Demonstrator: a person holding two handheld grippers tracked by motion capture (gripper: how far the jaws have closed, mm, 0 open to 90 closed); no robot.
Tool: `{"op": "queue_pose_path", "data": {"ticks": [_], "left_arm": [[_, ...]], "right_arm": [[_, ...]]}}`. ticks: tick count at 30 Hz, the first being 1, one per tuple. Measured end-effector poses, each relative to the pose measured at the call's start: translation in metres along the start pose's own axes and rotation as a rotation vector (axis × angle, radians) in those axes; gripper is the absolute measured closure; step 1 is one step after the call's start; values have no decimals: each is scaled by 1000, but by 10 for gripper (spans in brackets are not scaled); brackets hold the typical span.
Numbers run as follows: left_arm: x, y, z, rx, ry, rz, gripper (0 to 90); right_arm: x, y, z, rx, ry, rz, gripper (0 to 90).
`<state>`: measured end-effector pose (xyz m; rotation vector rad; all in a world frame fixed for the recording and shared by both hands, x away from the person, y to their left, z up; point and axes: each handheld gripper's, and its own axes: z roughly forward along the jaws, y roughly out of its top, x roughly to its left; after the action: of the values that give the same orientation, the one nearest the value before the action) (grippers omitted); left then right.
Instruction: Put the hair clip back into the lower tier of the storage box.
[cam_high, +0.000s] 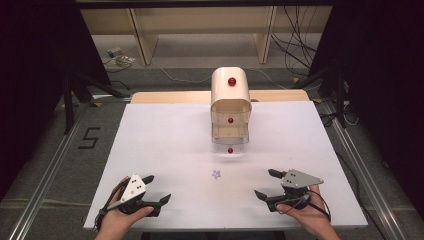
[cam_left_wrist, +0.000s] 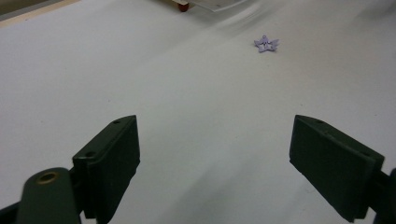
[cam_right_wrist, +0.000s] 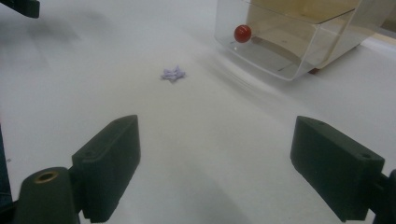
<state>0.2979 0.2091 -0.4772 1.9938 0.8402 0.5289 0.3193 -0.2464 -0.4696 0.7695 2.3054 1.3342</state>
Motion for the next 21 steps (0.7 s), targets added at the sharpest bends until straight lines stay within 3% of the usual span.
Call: {"op": "queue_pose_path", "data": {"ticks": [11,21], "left_arm": [[-1,-1,-2,-1,-2,-3,162],[-2,-1,0,0,-5,-2,164]], "right_arm": [[4,9,13,5,16,-9,174],[10,22,38,27,61,-42,191]]}}
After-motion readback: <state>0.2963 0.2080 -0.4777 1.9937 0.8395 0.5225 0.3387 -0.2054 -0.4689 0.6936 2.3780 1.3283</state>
